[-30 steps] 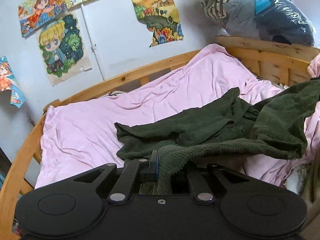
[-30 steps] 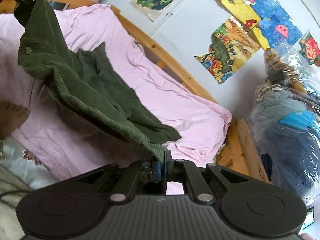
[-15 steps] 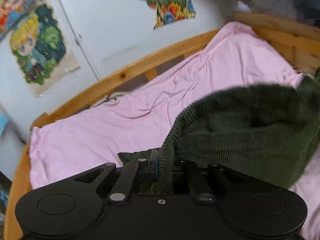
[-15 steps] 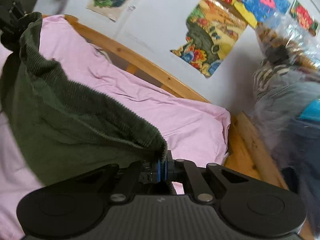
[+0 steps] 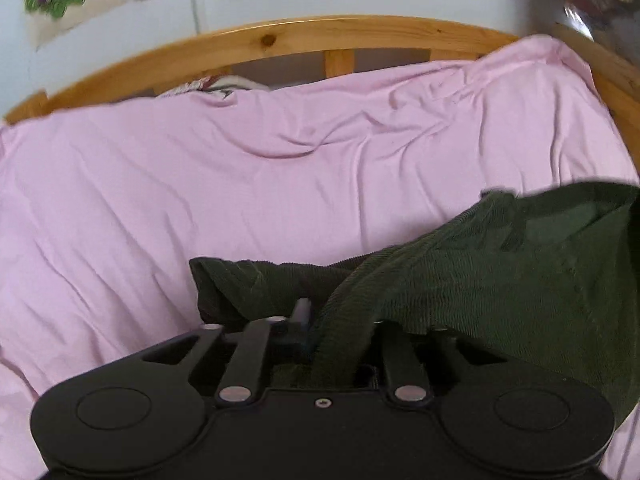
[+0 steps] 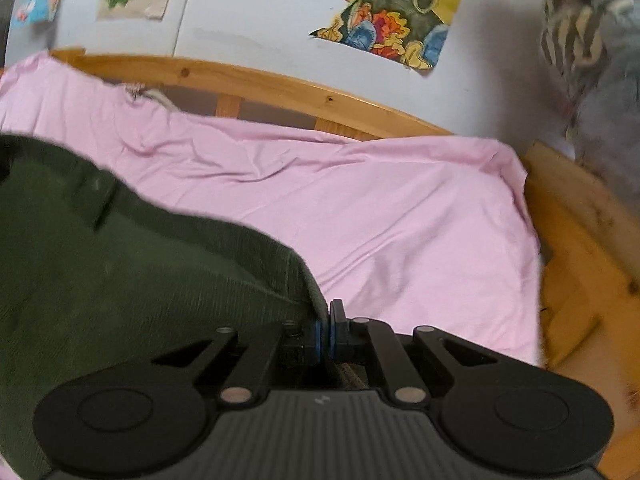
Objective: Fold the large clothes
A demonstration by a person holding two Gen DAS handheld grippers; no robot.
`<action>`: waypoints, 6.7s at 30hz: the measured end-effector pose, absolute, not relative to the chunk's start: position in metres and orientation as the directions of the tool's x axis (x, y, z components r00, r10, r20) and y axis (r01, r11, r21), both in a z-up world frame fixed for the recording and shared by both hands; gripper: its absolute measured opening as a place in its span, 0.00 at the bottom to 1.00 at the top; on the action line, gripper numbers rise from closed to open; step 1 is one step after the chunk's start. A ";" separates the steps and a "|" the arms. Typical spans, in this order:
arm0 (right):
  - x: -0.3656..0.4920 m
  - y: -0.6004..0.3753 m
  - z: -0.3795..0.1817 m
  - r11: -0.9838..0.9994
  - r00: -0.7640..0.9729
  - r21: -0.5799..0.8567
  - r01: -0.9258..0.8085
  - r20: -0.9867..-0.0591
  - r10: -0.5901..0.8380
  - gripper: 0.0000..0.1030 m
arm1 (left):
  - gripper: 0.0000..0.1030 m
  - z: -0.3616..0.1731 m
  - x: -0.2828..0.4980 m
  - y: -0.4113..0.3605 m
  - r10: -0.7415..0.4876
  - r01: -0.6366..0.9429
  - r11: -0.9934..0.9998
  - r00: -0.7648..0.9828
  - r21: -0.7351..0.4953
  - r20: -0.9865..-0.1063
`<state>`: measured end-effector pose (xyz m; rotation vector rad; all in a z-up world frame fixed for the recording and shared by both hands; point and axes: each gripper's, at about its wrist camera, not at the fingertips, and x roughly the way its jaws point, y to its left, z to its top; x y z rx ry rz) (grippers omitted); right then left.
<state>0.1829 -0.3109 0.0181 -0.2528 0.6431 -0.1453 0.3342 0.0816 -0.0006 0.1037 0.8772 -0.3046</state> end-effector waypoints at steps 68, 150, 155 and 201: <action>0.130 -0.379 -0.043 0.894 0.886 0.287 0.344 -0.414 -0.207 0.35 | 0.34 -0.051 0.197 0.119 -0.124 0.055 0.992 0.676 -0.117 -0.726; 0.098 -0.274 -0.035 0.925 0.892 -0.129 0.358 -0.246 -0.380 1.00 | 0.69 -0.065 0.100 0.144 -0.102 -0.177 0.912 0.774 -0.369 -0.625; 0.102 -0.228 -0.044 0.967 0.948 -0.221 0.129 -0.257 -0.186 1.00 | 0.83 -0.077 0.093 0.124 -0.284 -0.099 0.837 0.763 -0.539 -0.581; 0.160 -0.154 -0.102 0.933 0.905 -0.356 -0.045 -0.410 -0.112 1.00 | 0.78 -0.100 0.163 0.071 -0.162 -0.184 0.861 0.786 -0.475 -0.597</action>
